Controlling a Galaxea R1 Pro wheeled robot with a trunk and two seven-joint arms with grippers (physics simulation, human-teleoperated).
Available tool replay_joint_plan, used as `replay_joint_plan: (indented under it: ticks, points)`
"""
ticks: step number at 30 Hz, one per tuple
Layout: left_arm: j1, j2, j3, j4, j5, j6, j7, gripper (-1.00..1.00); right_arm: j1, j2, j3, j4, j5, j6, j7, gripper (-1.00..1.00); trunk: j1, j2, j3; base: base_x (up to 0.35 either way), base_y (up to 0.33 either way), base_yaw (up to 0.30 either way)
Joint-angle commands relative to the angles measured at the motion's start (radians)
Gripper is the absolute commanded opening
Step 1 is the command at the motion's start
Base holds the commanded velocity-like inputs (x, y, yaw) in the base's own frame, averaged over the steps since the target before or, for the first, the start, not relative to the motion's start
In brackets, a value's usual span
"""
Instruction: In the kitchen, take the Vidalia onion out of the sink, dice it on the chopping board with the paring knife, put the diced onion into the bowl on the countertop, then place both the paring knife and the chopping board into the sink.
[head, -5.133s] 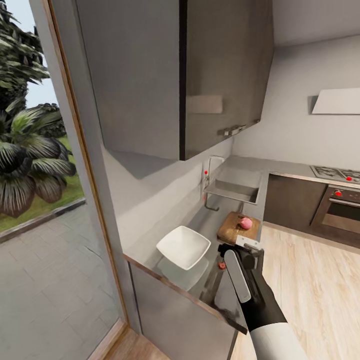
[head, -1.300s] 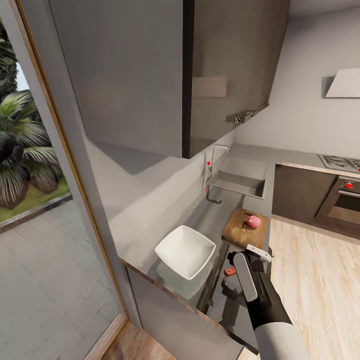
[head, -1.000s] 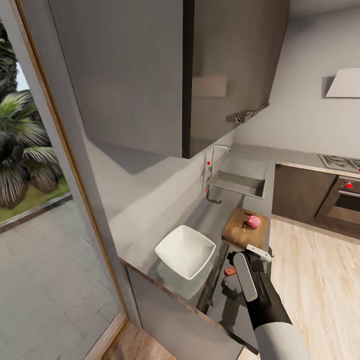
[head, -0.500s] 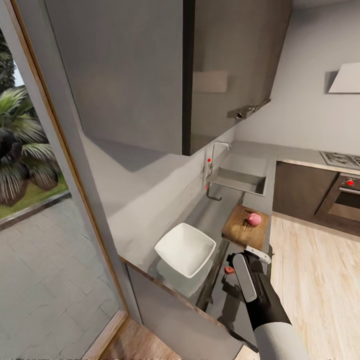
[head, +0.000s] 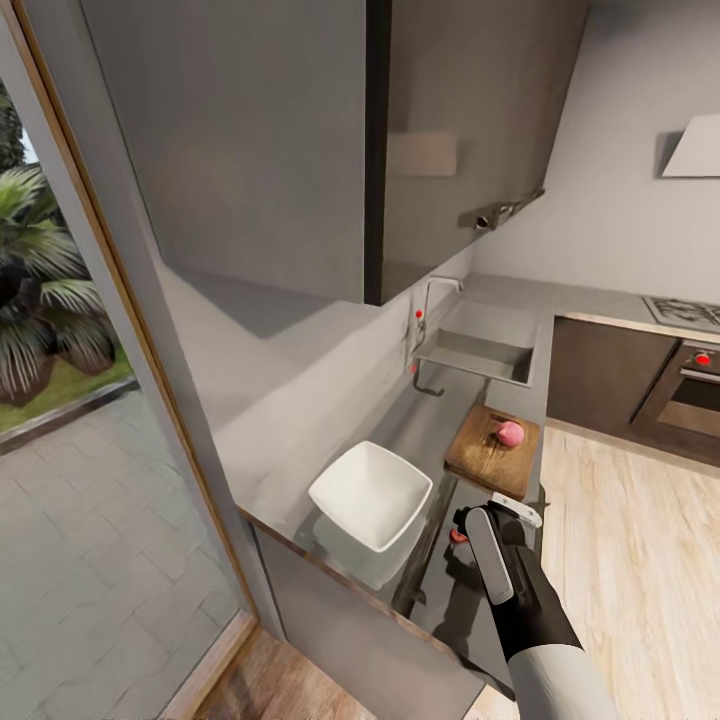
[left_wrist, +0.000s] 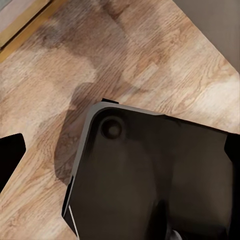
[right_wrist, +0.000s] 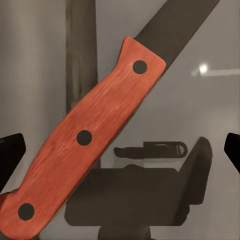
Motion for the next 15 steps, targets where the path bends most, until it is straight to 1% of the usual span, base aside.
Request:
replay_joint_plan:
  ticks: [1, 12, 15]
  points:
    - [0.0, 0.0, 0.003, -0.001, 0.011, 0.001, -0.01, 1.0, -0.001, 0.001, -0.001, -0.001, -0.009, 0.002, -0.008, 1.0, 0.001, -0.002, -0.002, 0.0, 0.0, 0.0]
    - [0.0, 0.001, 0.003, -0.001, 0.011, 0.001, -0.01, 1.0, -0.001, 0.001, -0.001, -0.001, -0.009, 0.002, -0.009, 1.0, 0.001, -0.002, -0.003, 0.001, 0.0, 0.0]
    - [0.0, 0.0, 0.003, -0.001, 0.011, 0.001, -0.01, 1.0, -0.001, 0.001, -0.001, -0.001, -0.009, 0.002, -0.009, 1.0, 0.001, -0.002, -0.003, 0.072, 0.052, 0.0]
